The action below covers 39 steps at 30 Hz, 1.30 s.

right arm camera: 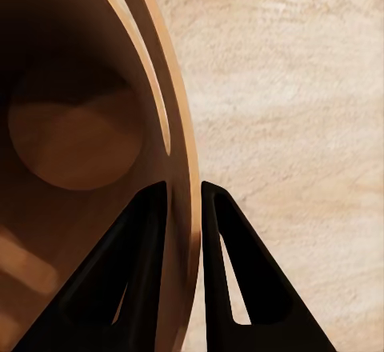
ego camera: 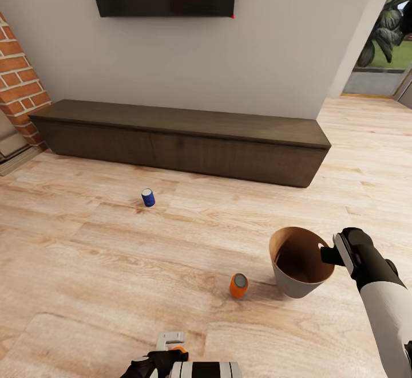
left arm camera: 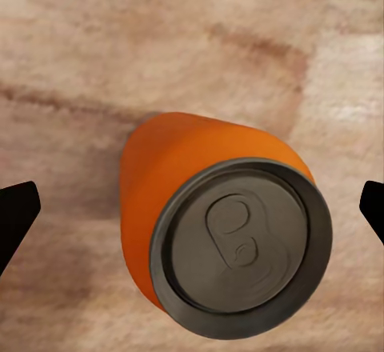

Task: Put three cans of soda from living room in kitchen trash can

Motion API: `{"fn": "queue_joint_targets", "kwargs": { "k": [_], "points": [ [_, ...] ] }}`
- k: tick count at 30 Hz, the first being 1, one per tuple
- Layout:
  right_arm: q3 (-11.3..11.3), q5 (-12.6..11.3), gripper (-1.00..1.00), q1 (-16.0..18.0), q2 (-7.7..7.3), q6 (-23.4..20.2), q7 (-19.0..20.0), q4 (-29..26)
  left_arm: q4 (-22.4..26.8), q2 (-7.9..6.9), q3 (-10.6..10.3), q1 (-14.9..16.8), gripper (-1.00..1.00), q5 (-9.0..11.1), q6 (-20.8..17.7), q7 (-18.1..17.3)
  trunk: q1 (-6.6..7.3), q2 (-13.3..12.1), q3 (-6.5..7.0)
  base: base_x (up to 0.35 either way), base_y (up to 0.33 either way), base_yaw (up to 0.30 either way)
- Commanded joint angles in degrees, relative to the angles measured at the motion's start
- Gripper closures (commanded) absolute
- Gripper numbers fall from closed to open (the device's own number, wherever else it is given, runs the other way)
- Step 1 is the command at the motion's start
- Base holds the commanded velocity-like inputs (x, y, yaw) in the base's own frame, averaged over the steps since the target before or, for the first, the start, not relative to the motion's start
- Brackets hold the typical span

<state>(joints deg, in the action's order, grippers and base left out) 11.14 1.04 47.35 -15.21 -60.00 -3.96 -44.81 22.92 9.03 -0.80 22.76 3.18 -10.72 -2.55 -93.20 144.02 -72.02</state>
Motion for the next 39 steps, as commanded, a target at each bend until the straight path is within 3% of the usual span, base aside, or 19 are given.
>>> {"fn": "queue_joint_targets", "kwargs": {
  "k": [1, 15, 20, 34, 39],
  "points": [
    [0.02, -0.43, 1.00, 0.02, 0.02, 0.00, 0.18, -0.01, -0.01, 0.01, -0.03, 0.00, -1.00, -0.01, 0.06, 0.00, 0.01, 0.00, 0.00, 0.000, 0.000, 0.000],
    [0.02, -0.43, 1.00, 0.02, 0.03, 0.00, 0.18, -0.01, -0.07, 0.02, 0.00, 0.00, -1.00, -0.02, 0.18, -0.05, 0.01, 0.00, 0.00, 0.000, 0.000, 0.000],
    [0.02, -0.43, 1.00, 0.02, 0.02, 0.00, 0.18, -0.01, -0.11, 0.06, 0.01, 0.00, -1.00, -0.02, 0.17, -0.08, -0.12, 0.07, -1.10, 0.000, 0.000, 0.000],
    [0.02, -0.47, 1.00, 0.02, 0.00, 0.00, 0.18, -0.22, -0.16, 0.18, 0.01, 0.00, -1.00, -0.02, 0.34, -0.12, -0.12, 0.07, -1.10, 0.000, 0.000, 0.000],
    [0.05, -0.71, 1.00, -0.11, 0.06, 0.00, 0.18, -5.99, -0.16, 0.20, 0.01, 0.00, -1.00, -0.02, 0.35, -0.16, -0.12, 0.07, -1.10, 0.000, 0.000, 0.000]
  ]
}}
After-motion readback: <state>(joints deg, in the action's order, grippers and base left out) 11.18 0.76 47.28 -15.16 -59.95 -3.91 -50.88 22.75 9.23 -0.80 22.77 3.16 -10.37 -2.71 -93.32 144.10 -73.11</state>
